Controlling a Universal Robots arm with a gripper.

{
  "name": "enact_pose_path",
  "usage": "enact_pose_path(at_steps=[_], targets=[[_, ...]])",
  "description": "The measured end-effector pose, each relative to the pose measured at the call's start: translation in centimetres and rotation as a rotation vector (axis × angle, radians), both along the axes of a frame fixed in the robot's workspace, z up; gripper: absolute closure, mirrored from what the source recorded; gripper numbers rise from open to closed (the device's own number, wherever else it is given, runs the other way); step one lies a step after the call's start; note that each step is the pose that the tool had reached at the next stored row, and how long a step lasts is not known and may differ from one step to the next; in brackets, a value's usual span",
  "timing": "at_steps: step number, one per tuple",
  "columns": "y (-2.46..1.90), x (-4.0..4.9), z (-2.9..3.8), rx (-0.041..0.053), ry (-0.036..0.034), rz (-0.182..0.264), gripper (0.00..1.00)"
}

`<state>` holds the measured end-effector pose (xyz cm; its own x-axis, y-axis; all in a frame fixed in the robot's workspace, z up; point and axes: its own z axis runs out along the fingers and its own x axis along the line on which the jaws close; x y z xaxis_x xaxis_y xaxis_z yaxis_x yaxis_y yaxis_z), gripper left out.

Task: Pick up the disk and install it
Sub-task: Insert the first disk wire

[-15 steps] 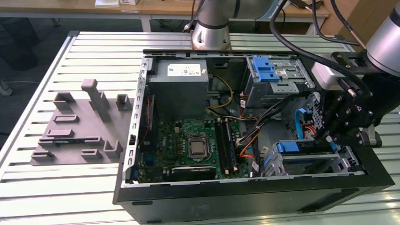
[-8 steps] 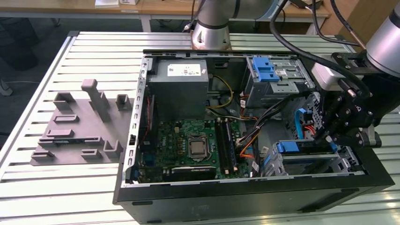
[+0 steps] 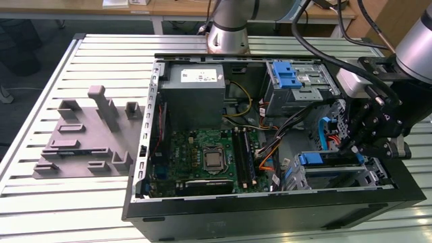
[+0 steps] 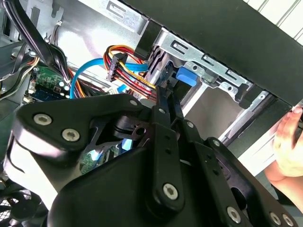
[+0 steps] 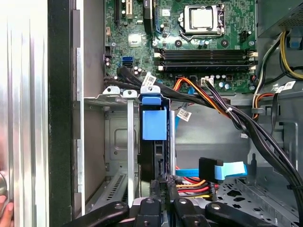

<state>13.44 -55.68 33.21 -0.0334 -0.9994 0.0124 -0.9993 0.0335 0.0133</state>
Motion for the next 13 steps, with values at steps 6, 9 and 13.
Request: enact_pose_path(at_steps=[6, 9, 13], targets=[[-0.01, 0.0, 0.06, 0.0021, 0.0001, 0.0, 0.83], [-0.01, 0.0, 0.06, 0.0018, 0.0, 0.0, 0.83], [-0.06, 0.0, -0.02, 0.0016, 0.0, 0.0, 0.83]])
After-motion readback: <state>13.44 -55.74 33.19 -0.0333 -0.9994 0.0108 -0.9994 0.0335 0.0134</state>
